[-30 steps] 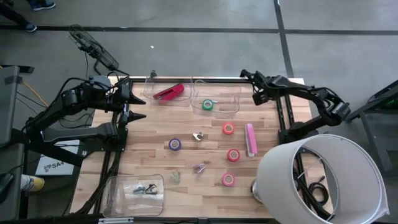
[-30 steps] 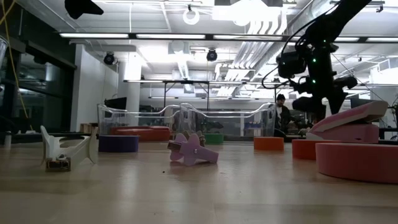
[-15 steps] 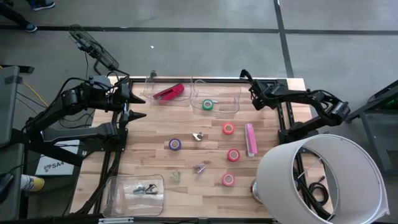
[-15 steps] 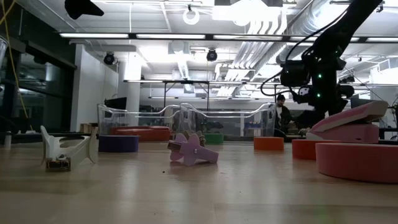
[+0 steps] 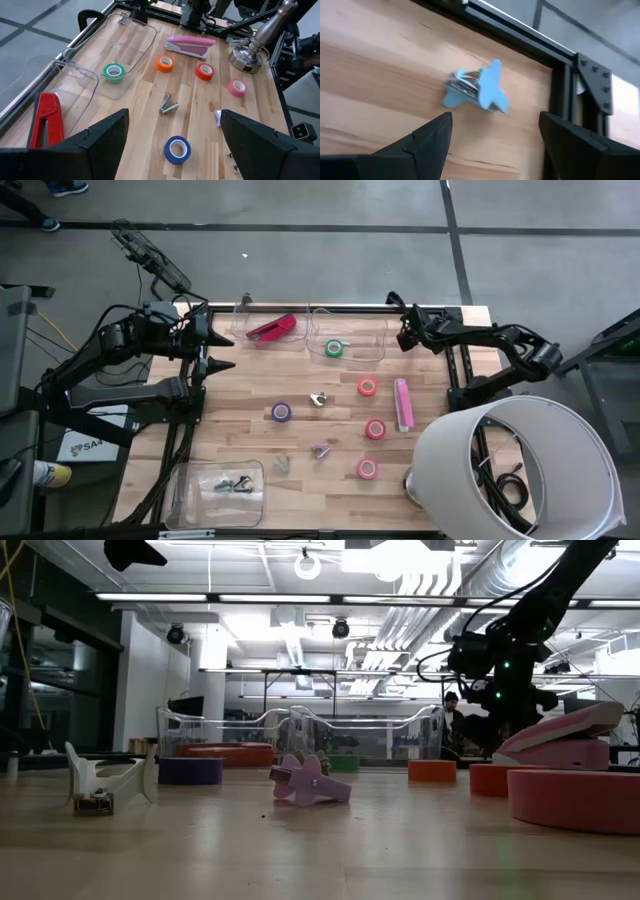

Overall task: Pick and place Stapler, Stapler remover, tape
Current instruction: Put the blue stapler remover into the bottom transparent bin

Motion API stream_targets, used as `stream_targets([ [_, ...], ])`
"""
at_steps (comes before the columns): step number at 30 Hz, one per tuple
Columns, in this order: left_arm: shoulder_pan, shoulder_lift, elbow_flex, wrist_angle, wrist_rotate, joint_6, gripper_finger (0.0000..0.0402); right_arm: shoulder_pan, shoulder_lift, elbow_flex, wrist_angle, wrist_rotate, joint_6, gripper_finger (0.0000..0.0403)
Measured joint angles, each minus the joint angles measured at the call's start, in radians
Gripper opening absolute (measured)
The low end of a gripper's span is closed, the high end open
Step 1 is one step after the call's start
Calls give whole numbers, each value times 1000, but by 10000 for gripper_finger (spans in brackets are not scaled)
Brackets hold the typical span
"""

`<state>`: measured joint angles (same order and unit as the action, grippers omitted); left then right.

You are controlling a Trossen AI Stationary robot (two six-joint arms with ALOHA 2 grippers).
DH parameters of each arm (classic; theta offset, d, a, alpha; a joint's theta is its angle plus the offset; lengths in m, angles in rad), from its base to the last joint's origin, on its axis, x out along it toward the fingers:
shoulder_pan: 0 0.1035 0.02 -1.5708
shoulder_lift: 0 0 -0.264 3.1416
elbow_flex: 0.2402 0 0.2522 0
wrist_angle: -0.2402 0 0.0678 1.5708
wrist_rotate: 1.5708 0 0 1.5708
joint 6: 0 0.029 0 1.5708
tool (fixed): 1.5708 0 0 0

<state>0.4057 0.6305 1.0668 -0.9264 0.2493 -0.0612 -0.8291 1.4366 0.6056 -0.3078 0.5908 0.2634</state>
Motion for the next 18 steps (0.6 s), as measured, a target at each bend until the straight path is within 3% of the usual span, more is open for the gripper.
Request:
stream_targets([
  [18,0,0,0,0,0,3,310,-3,24,0,31,-122,133,288],
])
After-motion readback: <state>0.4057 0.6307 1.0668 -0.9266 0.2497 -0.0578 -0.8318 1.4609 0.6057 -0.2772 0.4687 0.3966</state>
